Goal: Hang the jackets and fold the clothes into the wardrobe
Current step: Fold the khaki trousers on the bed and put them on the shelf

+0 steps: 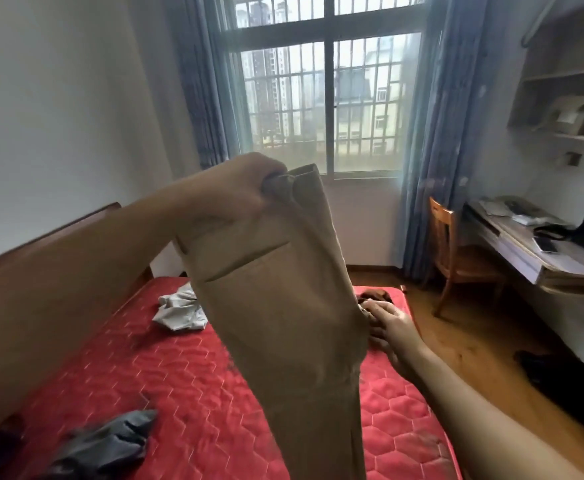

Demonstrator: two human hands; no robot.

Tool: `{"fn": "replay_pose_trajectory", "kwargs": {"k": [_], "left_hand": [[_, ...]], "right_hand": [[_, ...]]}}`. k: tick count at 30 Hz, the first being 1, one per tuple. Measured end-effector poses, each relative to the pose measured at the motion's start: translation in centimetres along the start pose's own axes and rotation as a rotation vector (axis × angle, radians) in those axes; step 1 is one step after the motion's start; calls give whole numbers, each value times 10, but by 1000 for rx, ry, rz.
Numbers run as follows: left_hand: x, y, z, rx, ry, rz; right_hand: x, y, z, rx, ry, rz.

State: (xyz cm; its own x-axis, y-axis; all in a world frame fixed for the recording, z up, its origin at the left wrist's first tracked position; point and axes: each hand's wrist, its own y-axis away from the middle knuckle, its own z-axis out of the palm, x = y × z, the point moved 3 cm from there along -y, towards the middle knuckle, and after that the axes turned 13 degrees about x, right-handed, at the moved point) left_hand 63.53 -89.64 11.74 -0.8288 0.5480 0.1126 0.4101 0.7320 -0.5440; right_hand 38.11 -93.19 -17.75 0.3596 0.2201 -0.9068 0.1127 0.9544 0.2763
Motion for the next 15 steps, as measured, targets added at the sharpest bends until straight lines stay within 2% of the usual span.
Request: {"fn": "replay_pose_trajectory", "kwargs": {"k": [2,5,8,12,15], "left_hand": [[4,3,-3,6,-14,-41],[11,10,-7,17,-22,-94],[19,17,-12,36,-47,-120],[16,35,-20,31,-42,-192],[13,46,-22,36,-68,-247]], "right_hand": [[1,-6,2,-46,-8,34],[8,-7,9,-287,47,191],[12,-11,11,-386,30,193],[10,-8,11,-444,47,107],[8,-9,9,-338,264,-113]]}}
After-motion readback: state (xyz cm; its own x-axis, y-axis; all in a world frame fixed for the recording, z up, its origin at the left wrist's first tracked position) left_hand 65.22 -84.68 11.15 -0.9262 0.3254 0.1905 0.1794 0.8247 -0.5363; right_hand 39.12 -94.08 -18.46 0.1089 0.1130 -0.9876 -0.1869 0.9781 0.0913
